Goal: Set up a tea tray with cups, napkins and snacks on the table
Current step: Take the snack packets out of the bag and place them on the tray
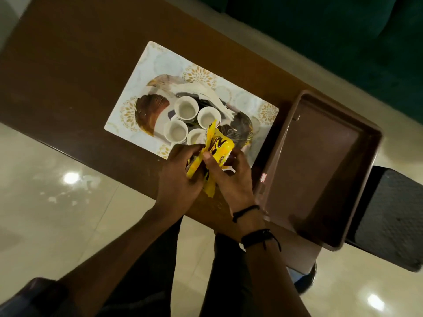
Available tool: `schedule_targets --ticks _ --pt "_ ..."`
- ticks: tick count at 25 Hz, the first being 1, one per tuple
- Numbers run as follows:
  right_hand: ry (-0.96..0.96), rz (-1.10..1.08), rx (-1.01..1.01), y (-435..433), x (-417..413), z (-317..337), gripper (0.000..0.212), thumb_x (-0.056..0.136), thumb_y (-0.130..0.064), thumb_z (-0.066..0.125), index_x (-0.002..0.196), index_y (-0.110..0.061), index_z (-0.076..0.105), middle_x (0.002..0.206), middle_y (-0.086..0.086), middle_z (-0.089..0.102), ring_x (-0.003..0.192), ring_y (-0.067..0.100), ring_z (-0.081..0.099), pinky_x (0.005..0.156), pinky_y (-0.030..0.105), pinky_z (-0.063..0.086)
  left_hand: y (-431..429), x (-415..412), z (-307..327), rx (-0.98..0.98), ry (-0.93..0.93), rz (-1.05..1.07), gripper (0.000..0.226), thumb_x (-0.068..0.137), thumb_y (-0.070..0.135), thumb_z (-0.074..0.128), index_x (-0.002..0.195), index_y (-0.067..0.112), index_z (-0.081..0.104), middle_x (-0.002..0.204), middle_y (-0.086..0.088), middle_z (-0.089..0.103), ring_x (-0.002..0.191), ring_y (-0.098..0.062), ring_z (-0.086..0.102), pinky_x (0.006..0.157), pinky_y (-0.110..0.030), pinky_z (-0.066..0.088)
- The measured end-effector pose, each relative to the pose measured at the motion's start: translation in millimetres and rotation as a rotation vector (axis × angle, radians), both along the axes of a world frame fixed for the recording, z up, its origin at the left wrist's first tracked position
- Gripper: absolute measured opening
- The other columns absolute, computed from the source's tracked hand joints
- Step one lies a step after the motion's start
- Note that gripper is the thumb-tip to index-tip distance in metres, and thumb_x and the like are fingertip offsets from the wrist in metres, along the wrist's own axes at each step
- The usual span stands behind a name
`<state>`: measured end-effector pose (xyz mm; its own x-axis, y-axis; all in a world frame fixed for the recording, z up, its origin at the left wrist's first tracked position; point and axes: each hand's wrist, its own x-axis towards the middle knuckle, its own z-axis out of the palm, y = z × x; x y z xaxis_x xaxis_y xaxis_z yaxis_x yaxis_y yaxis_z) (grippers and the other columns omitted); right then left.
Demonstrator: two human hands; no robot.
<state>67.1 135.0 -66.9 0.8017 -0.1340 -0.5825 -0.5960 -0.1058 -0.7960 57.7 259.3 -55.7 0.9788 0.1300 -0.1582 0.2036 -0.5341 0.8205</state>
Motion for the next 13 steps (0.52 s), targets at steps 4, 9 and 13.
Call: schedule_targets --ticks 4,9,13 --pt "-0.055 -0.102 0.021 -17.0 11.3 -4.6 0.013 0.083 -0.022 0.071 0.094 -0.016 0.072 0.091 0.002 0.076 0.089 0.019 0.072 0.08 0.039 0.06 18.3 13.1 -0.1 -0.092 0.015 0.206 0.017 0.09 0.023 0.061 0.105 0.014 0.063 0.094 0.003 0.069 0.083 0.001 0.064 0.071 -0.012 0.048" --pt "0.047 -0.172 -0.218 -52.2 26.1 -17.3 0.024 0.091 -0.012 0.057 0.111 0.002 0.061 0.104 0.02 0.07 0.094 0.032 0.069 0.084 0.052 0.057 74.2 51.0 -6.9 -0.174 -0.003 0.459 0.019 0.089 0.029 0.058 0.102 0.016 0.062 0.091 -0.002 0.069 0.078 -0.007 0.064 0.072 -0.023 0.052" --pt "0.114 -0.201 -0.291 -58.3 45.3 -34.4 0.024 0.089 -0.009 0.057 0.108 0.003 0.055 0.09 0.012 0.065 0.077 0.025 0.064 0.072 0.037 0.053 114.2 79.3 -25.4 -0.097 0.03 0.474 0.026 0.09 0.027 0.056 0.108 0.009 0.062 0.097 -0.012 0.067 0.085 -0.025 0.064 0.075 -0.04 0.054"
